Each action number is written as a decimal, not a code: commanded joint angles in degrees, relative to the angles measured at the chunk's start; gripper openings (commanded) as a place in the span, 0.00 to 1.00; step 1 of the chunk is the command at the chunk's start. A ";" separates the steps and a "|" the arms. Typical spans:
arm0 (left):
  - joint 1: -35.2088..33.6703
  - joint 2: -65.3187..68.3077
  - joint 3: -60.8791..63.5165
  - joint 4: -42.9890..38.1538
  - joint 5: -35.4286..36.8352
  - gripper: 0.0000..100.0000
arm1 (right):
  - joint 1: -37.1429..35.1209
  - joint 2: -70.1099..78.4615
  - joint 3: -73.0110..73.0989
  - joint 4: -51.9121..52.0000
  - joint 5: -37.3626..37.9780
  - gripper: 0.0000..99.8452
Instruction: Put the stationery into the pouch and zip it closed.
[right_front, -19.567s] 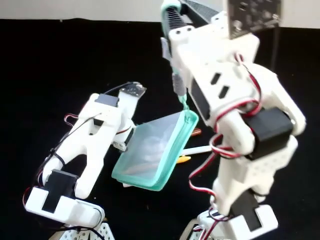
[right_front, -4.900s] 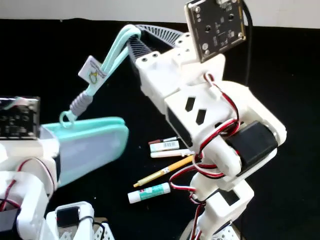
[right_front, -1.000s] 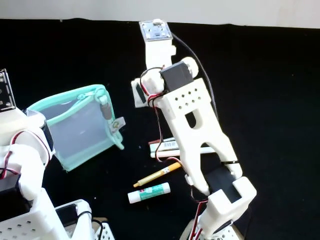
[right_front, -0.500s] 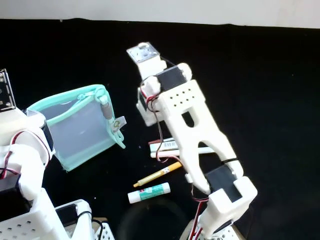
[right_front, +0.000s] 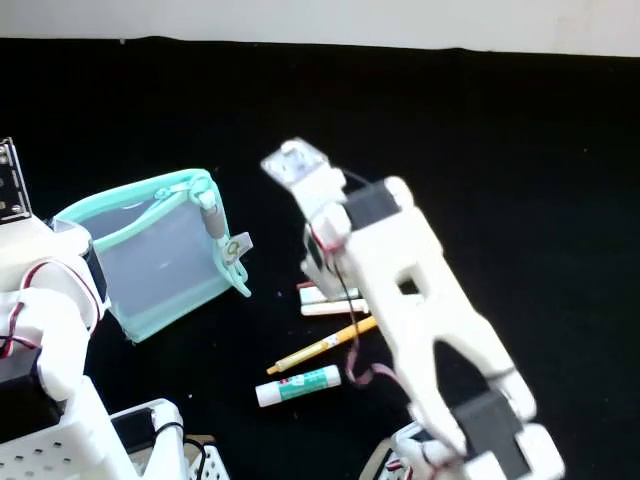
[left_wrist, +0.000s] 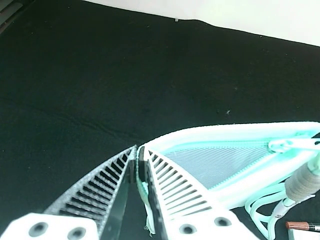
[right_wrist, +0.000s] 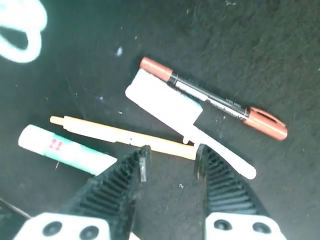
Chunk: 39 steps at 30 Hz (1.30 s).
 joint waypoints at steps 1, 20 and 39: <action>-0.66 -0.31 -0.75 -0.79 -0.44 0.01 | -0.84 -10.86 10.42 -3.82 2.11 0.15; -0.66 -0.31 -0.31 -0.62 -2.37 0.01 | -20.53 -16.92 22.46 -6.64 8.35 0.21; -0.66 -0.31 -0.75 0.53 -2.37 0.01 | -34.07 -16.48 34.07 -20.35 14.51 0.21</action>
